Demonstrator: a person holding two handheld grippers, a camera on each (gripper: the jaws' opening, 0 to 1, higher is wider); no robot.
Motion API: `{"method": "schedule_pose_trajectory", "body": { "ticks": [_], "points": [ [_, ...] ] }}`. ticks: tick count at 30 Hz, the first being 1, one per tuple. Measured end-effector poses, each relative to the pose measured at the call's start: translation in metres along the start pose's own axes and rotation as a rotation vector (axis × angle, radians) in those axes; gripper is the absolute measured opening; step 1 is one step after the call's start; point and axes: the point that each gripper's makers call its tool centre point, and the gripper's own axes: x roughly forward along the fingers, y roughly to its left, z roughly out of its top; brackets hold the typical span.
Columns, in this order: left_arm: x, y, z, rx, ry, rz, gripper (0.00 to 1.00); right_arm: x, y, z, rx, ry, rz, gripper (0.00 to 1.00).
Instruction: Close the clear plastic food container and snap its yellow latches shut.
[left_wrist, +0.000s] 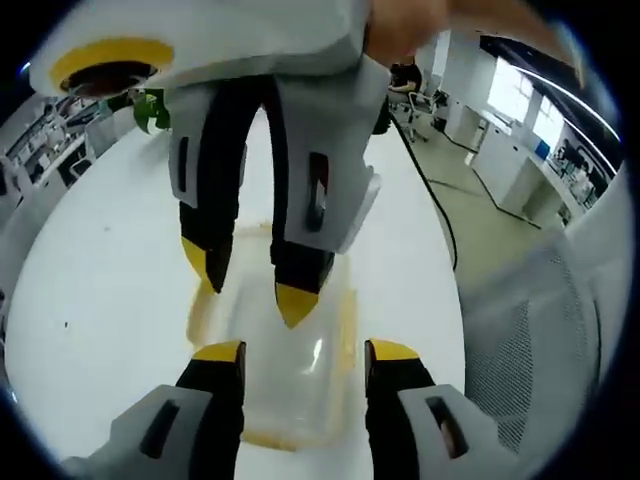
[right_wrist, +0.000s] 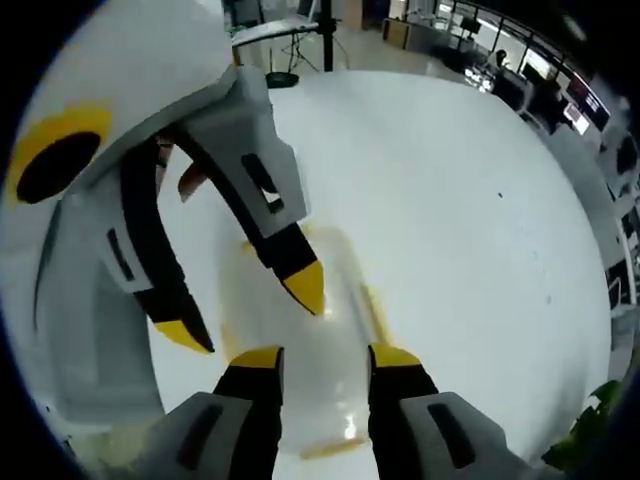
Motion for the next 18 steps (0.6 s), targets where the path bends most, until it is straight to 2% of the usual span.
{"method": "schedule_pose_trajectory", "body": {
  "ticks": [18],
  "points": [
    [0.004,-0.007,-0.002,0.034,-0.008,0.058,0.55,0.000,-0.013,0.003,-0.031,0.013,0.008,0.36]
  ]
}}
